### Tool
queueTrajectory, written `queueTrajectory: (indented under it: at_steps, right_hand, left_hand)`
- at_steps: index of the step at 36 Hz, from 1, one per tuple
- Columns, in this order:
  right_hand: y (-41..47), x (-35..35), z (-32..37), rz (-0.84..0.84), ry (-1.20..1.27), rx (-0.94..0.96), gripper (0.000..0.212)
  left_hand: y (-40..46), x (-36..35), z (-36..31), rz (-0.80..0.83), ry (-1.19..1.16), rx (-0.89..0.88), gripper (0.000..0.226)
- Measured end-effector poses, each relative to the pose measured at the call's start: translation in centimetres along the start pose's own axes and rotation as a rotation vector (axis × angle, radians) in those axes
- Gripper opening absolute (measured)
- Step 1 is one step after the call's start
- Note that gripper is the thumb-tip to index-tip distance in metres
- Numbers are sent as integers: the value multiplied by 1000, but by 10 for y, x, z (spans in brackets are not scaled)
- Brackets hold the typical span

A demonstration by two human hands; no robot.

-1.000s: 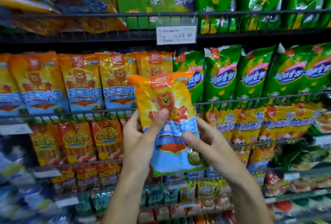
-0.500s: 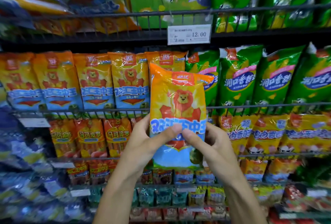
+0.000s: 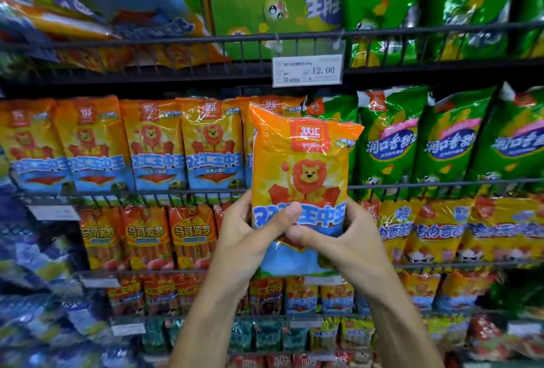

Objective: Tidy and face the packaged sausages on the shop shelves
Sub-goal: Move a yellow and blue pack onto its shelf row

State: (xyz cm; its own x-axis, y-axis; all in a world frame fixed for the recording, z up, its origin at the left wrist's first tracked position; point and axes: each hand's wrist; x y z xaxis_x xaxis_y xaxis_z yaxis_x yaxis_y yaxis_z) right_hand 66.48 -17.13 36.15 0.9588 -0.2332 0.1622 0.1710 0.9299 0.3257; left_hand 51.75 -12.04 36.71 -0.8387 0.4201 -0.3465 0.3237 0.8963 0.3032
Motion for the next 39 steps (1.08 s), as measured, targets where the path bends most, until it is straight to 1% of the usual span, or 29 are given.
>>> queueTrajectory:
  at_steps: [3, 6, 8, 10, 13, 14, 15, 17, 18, 19, 21, 24, 25, 27, 28, 30, 31, 34, 39]
  right_hand:
    - [-1, 1, 2, -78, -12, 36, 27]
    - [-3, 4, 6, -98, -3, 45, 24]
    - [-3, 4, 10, -89, -10, 61, 25]
    - [0, 3, 15, -91, -33, 82, 23]
    - [5, 4, 25, -90, -42, 106, 25]
    - [8, 7, 28, -63, -44, 114, 23]
    - [12, 9, 33, -32, -39, 122, 22]
    - [20, 13, 44, 9, -28, 160, 33]
    - [24, 15, 50, 1, -43, 191, 35]
    - [29, 16, 57, -21, -60, 227, 35]
    - [37, 19, 70, -51, -91, 290, 30]
    - [51, 24, 91, -99, -116, 364, 27]
    - [55, 25, 99, -109, -112, 391, 27]
    - [63, 30, 114, -118, -84, 445, 27]
    - [67, 33, 119, -121, -77, 467, 25]
    - [77, 38, 131, -134, -77, 501, 21]
    - [83, 40, 137, -134, -71, 513, 21]
    - [105, 46, 157, -96, -94, 564, 30]
    - [140, 57, 187, -139, -263, 692, 35]
  left_hand:
    - [2, 2, 0, -11, 40, -36, 31]
    - [2, 4, -7, 65, 102, -22, 29]
    - [4, 7, -11, 77, 129, -46, 30]
    - [7, 10, -14, 57, 136, -111, 28]
    - [13, 3, -25, 70, 151, -184, 16]
    - [15, 0, -31, 65, 132, -205, 11]
    - [19, -2, -37, 59, 99, -222, 11]
    - [27, -4, -50, 74, 47, -277, 22]
    - [32, -6, -56, 83, 48, -309, 26]
    - [35, -10, -62, 86, 57, -337, 25]
    - [46, -13, -74, 94, 35, -364, 16]
    - [63, -13, -93, 175, 43, -369, 18]
    - [68, -11, -100, 205, 68, -357, 27]
    - [75, -6, -110, 238, 148, -346, 52]
    - [79, -7, -115, 252, 171, -361, 51]
    - [83, -11, -127, 262, 199, -423, 42]
    - [85, -15, -135, 247, 219, -461, 42]
    - [98, -23, -153, 215, 279, -613, 39]
    - [121, -33, -177, 176, 363, -791, 46]
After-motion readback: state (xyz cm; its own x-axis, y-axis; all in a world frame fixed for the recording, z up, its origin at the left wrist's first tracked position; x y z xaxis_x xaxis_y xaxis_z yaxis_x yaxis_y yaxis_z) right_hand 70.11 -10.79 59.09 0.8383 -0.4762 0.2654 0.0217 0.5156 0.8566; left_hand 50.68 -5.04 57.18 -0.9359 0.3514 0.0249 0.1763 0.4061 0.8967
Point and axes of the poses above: each hand's wrist, its own y-axis towards the middle knuckle, its own x-axis out of the back of the hand, z = x × y, and after that the axes turned 13 degrees about -y, right-handed
